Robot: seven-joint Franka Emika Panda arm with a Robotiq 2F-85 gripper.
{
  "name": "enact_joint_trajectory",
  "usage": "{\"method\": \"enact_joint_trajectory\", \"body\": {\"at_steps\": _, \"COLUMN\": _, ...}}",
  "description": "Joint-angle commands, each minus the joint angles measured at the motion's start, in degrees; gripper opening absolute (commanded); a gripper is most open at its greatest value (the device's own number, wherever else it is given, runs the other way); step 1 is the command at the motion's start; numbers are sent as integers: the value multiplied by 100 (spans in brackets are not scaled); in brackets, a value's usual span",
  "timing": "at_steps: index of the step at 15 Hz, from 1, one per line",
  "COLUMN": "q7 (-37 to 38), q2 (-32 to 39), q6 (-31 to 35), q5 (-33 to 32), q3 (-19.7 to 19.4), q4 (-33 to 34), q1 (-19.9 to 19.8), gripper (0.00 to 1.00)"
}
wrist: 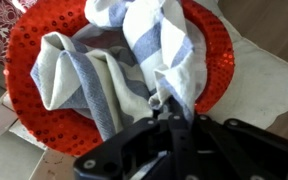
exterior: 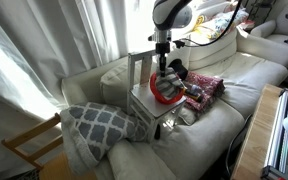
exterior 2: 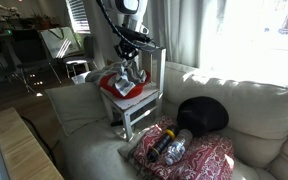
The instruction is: Flip the orange hat on the chair seat upside down, pick up a towel on the pillow and place it in the orange hat
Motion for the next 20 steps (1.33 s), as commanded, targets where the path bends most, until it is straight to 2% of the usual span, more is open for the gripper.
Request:
{"method": "enact_joint_trajectory", "body": {"at_steps": 1, "q7": -7, "q2": 534, "q6": 222, "q5": -60, "q3": 222, "q4": 246, "q1": 9, "gripper": 1}}
{"method": "enact_joint_trajectory", "body": {"at_steps": 7, "q7": 119, "q2": 896, "q6": 657, "q5": -332, "q3": 256, "q4": 388, "q1": 119, "gripper": 1}}
{"method": "enact_joint_trajectory", "body": {"at_steps": 8, "q7": 135, "q2": 894, "q6": 694, "q5": -373, "q3": 255, "q4": 391, "q1": 123, "gripper": 31}}
{"method": "enact_joint_trajectory", "body": {"at_steps": 9, "q7": 106, "q2": 859, "q6": 697, "q5": -395, "q3": 273, "q4": 398, "q1": 102, "gripper": 31}}
{"method": "enact_joint_trajectory", "body": {"at_steps": 11, "q7": 75, "q2": 756, "q6": 689, "q5": -465, "q3": 286, "q4": 392, "q1": 81, "gripper": 44}}
{"method": "enact_joint_trajectory", "body": {"at_steps": 18, "q7": 295, "q2": 632, "q6": 99, "q5": -680, "q3": 236, "q4": 561, "q1": 201, "gripper": 97}}
{"method": "enact_joint_trajectory", "body": {"at_steps": 20, "q7": 484, "q2": 541, "q6": -112, "q5": -866, "q3": 182, "q4": 566, "q1": 287, "gripper": 100}}
